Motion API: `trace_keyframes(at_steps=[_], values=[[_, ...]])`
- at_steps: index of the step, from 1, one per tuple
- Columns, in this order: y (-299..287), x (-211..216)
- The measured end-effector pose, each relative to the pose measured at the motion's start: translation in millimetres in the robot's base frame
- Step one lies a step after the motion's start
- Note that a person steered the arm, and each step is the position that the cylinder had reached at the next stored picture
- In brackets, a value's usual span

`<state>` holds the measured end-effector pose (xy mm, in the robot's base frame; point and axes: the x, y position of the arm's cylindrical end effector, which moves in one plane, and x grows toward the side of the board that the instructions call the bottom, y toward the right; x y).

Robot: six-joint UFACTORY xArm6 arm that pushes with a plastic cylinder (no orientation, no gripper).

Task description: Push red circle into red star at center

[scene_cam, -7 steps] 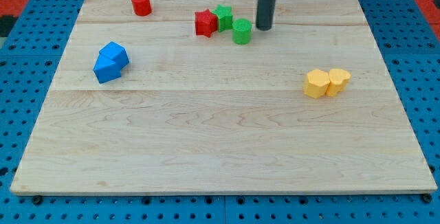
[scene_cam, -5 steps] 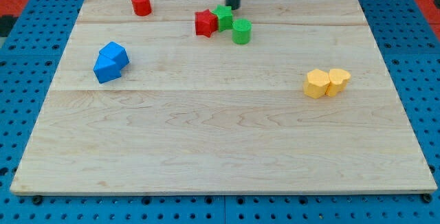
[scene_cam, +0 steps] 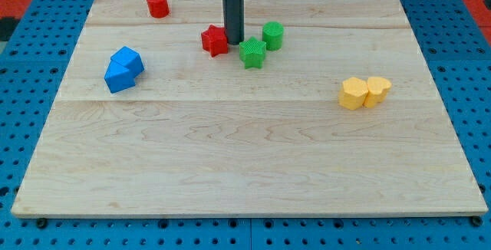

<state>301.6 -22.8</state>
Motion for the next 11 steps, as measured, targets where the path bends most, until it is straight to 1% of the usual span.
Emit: trace_keyframes(at_steps=[1,2,3,4,5,6,7,8,9,11], values=[[-15.0,-23.3],[-35.9,6.4],[-56.3,-19.3],[-63.3,-90.1],[-86.9,-109.6],[-150.0,-109.3],[-169.1,-107.6],[-164.4,-84.6],[-124.4,-60.2],[-183.9,-44.1]])
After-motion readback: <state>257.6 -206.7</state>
